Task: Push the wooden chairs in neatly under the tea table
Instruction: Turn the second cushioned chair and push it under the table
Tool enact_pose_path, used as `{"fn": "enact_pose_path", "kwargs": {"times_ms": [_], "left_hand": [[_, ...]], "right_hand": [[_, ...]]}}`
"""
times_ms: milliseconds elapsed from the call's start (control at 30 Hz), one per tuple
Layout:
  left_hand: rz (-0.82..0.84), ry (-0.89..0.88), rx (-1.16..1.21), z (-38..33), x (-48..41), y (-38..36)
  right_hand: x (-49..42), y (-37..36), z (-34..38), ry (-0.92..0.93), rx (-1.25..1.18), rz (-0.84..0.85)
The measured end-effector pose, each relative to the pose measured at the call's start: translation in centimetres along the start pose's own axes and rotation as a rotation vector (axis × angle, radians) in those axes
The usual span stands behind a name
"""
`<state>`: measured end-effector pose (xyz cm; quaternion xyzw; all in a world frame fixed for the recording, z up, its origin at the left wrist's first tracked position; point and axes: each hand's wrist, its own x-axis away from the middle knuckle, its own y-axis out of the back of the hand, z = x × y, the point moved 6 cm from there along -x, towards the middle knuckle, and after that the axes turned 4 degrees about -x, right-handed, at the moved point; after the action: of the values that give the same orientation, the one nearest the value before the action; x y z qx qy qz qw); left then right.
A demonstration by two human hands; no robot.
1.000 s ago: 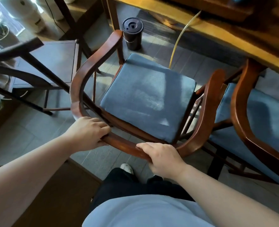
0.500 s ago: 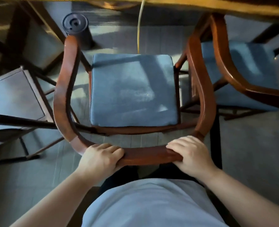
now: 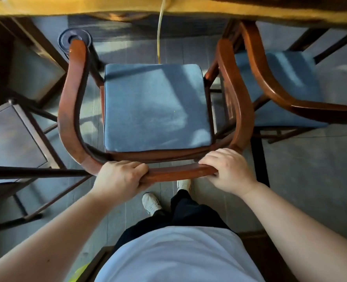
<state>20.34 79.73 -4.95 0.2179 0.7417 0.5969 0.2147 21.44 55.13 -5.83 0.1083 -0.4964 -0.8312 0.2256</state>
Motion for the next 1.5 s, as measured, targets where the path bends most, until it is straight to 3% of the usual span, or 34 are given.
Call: {"fn": "enact_pose_path", "kwargs": {"times_ms": [767, 1000, 1333, 1500], "left_hand": [[0.059, -0.047, -0.107, 8.3, -10.2, 0.9], [0.032, 0.018, -0.074, 7.5, -11.4, 0.6], [0.027, 0.082, -0.072, 6.4, -13.1, 0.7], [0.133, 0.157, 0.008, 6.0, -13.2, 1.1]], "right_hand": [[-9.1, 2.1, -3.4, -0.108, -0.002, -0.045], [-10.2, 2.8, -5.7, -0.017, -0.021, 0.05], [-10.6, 4.3, -7.5, -0.096, -0.035, 0.028], [-10.4, 4.5, -7.4, -0.152, -0.023, 0.045]]}}
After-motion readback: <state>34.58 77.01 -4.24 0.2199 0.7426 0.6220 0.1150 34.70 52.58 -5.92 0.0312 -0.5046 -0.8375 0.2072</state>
